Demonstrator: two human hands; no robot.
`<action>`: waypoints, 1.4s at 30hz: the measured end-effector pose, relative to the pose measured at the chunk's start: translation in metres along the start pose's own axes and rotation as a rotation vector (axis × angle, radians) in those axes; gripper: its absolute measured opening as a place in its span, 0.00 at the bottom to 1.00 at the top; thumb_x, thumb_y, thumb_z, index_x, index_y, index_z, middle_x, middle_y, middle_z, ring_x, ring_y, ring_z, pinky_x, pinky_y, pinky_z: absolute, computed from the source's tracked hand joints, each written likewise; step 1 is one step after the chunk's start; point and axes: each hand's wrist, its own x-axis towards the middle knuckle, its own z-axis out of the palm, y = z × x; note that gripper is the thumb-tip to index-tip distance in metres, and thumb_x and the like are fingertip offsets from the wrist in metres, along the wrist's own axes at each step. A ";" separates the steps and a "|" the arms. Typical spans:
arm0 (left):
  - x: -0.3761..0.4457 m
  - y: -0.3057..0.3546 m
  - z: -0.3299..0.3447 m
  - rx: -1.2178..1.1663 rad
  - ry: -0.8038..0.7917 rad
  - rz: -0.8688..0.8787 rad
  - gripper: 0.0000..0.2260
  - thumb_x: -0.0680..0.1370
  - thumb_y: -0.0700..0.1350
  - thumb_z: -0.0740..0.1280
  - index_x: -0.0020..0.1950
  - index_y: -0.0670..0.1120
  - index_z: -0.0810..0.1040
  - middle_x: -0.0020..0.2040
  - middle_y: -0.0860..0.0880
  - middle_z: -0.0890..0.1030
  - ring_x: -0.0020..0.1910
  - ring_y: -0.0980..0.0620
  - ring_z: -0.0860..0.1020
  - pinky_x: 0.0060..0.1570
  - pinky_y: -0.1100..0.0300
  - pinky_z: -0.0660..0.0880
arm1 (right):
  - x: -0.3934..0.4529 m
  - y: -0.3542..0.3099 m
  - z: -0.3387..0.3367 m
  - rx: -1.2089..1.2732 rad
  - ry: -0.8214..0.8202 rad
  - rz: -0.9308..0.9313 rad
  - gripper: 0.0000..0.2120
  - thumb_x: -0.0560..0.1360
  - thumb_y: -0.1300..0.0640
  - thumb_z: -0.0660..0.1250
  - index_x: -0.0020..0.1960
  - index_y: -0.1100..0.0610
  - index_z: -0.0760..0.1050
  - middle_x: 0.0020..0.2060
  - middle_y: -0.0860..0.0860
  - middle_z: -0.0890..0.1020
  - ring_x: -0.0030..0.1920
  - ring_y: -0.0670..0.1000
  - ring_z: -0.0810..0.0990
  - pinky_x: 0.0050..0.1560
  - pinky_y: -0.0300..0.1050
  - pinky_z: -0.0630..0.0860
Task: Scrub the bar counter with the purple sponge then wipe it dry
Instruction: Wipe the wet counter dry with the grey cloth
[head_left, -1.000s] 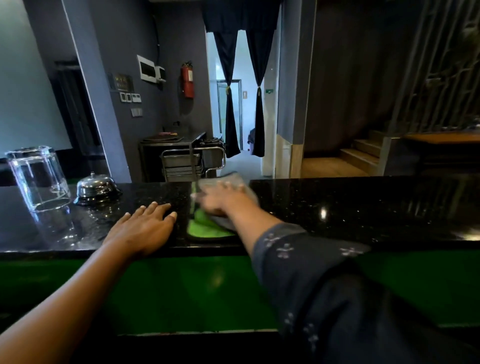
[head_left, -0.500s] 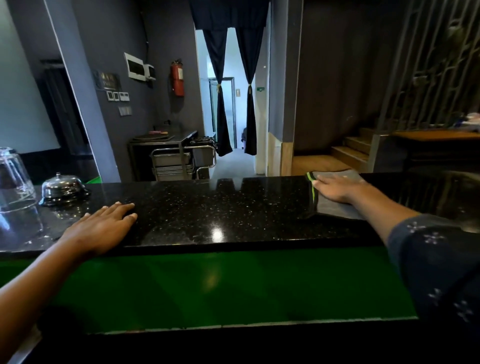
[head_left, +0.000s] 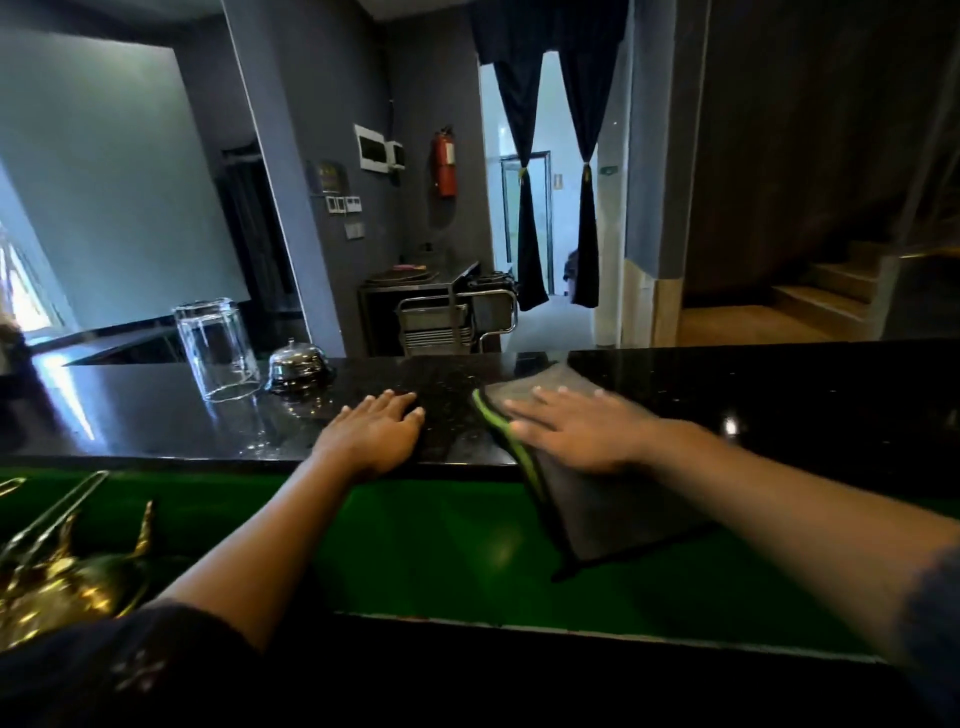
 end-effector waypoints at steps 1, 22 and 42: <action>0.000 0.001 0.001 -0.006 -0.003 0.006 0.25 0.80 0.58 0.46 0.76 0.53 0.54 0.77 0.49 0.52 0.76 0.49 0.51 0.72 0.47 0.46 | -0.010 0.017 -0.001 0.002 0.010 0.016 0.33 0.70 0.28 0.36 0.74 0.35 0.46 0.77 0.46 0.49 0.76 0.51 0.47 0.71 0.60 0.42; 0.002 -0.099 -0.035 -0.138 0.045 0.158 0.31 0.75 0.66 0.56 0.72 0.50 0.62 0.72 0.46 0.67 0.69 0.46 0.67 0.67 0.50 0.64 | 0.073 -0.093 0.018 -0.007 0.023 0.129 0.31 0.73 0.29 0.36 0.74 0.35 0.43 0.78 0.50 0.46 0.76 0.55 0.45 0.71 0.60 0.38; 0.021 -0.134 -0.010 -0.073 0.060 0.087 0.34 0.74 0.69 0.39 0.76 0.53 0.54 0.77 0.50 0.54 0.75 0.53 0.51 0.72 0.53 0.46 | 0.174 -0.023 -0.010 -0.065 0.028 0.532 0.31 0.76 0.33 0.39 0.76 0.42 0.48 0.77 0.56 0.49 0.75 0.61 0.49 0.71 0.68 0.46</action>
